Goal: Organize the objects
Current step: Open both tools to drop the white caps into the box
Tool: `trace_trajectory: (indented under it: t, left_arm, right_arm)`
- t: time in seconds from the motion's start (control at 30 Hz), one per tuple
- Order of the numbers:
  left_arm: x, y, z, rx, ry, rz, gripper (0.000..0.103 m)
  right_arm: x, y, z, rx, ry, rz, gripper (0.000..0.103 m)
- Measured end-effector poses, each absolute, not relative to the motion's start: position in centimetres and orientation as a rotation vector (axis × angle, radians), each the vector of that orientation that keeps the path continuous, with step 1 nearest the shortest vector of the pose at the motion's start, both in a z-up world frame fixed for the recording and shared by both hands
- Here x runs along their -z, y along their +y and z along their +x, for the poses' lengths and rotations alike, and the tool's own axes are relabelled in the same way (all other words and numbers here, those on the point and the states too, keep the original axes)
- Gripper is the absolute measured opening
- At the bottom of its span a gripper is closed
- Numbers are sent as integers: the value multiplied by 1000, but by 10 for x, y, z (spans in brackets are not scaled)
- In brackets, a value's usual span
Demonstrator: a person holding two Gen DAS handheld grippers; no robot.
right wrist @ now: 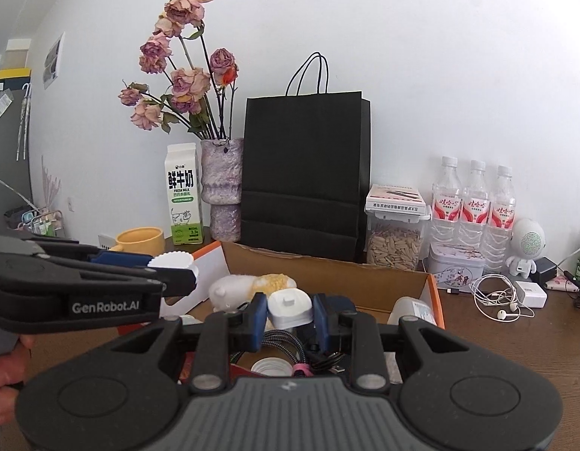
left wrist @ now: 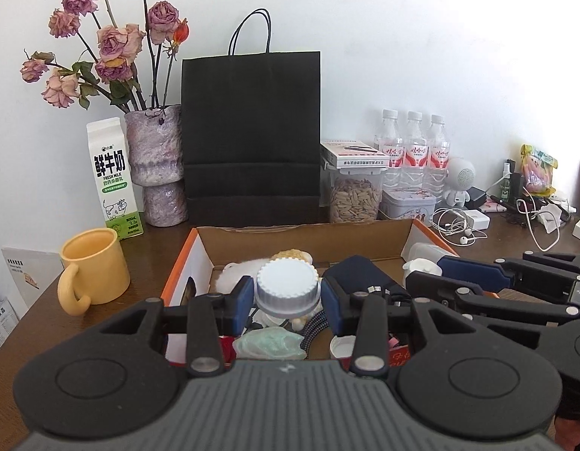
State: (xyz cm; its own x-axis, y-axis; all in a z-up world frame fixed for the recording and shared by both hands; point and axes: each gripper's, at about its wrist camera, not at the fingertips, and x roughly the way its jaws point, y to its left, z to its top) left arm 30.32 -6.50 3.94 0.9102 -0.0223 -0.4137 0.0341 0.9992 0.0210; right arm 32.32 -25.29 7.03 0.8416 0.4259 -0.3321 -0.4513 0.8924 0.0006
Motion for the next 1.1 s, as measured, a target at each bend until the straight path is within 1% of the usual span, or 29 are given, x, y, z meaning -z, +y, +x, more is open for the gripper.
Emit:
trace_trajectory:
  t: [0.53, 0.6, 0.63, 0.67, 0.7, 0.73, 0.8, 0.83, 0.9, 1.1]
  left_arm:
    - [-16, -54, 359, 31, 456, -16, 41]
    - [-13, -53, 363, 31, 467, -12, 51]
    - [-12, -52, 364, 27, 469, -13, 69]
    - [-11, -50, 365, 17, 467, -17, 90]
    - [-10, -49, 364, 4, 457, -21, 97]
    - [-11, -47, 363, -8, 447, -24, 102]
    - [-12, -44, 363, -14, 449, -36, 103]
    - [-13, -43, 364, -14, 451, -44, 103]
    - [-12, -43, 364, -18, 457, -46, 103]
    - [-11, -46, 364, -15, 466, -38, 103]
  right_arm:
    - [-41, -247, 379, -458, 415, -75, 26]
    - [-38, -245, 382, -458, 426, -79, 26]
    - [-36, -245, 383, -456, 432, -81, 31]
    - [-35, -244, 384, -457, 441, -83, 36]
    - [-34, -244, 384, -457, 448, -83, 53]
    - [-33, -244, 384, -452, 451, -83, 74]
    - [-33, -246, 383, -440, 446, -78, 92]
    - [-33, -247, 382, -441, 443, -70, 96]
    - [-34, -248, 383, -445, 449, -55, 98]
    - [-33, -246, 383, -439, 457, -68, 98]
